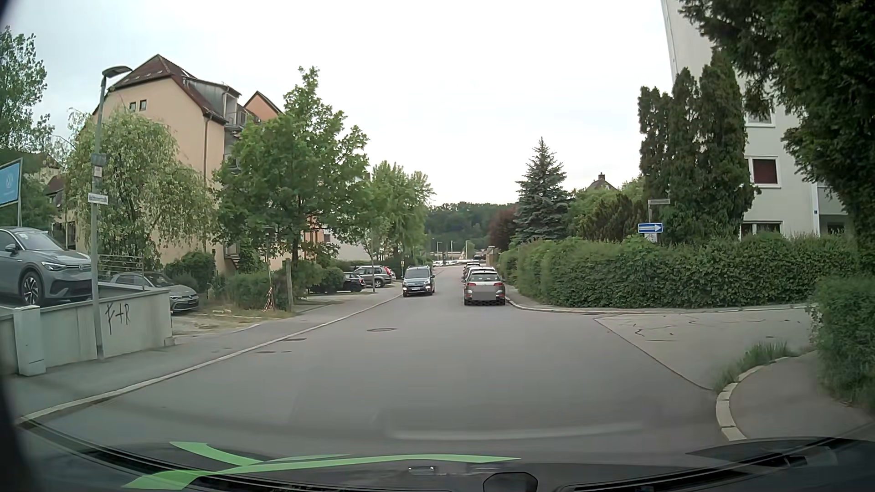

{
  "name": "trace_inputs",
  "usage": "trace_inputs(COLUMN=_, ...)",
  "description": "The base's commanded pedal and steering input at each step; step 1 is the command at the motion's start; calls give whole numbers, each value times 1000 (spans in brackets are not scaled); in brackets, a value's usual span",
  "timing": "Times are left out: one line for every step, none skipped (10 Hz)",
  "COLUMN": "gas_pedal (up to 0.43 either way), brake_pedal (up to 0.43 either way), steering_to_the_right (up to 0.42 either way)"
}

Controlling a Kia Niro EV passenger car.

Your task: Follow the waypoints while adhering to traffic rules and regulations

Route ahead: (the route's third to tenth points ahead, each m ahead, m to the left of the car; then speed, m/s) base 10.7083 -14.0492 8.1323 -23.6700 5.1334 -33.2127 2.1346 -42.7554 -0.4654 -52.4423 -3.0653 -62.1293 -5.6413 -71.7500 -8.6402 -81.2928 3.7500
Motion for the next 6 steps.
trace_inputs(gas_pedal=0, brake_pedal=177, steering_to_the_right=0)
trace_inputs(gas_pedal=0, brake_pedal=171, steering_to_the_right=0)
trace_inputs(gas_pedal=0, brake_pedal=171, steering_to_the_right=0)
trace_inputs(gas_pedal=0, brake_pedal=165, steering_to_the_right=0)
trace_inputs(gas_pedal=0, brake_pedal=152, steering_to_the_right=0)
trace_inputs(gas_pedal=0, brake_pedal=152, steering_to_the_right=0)
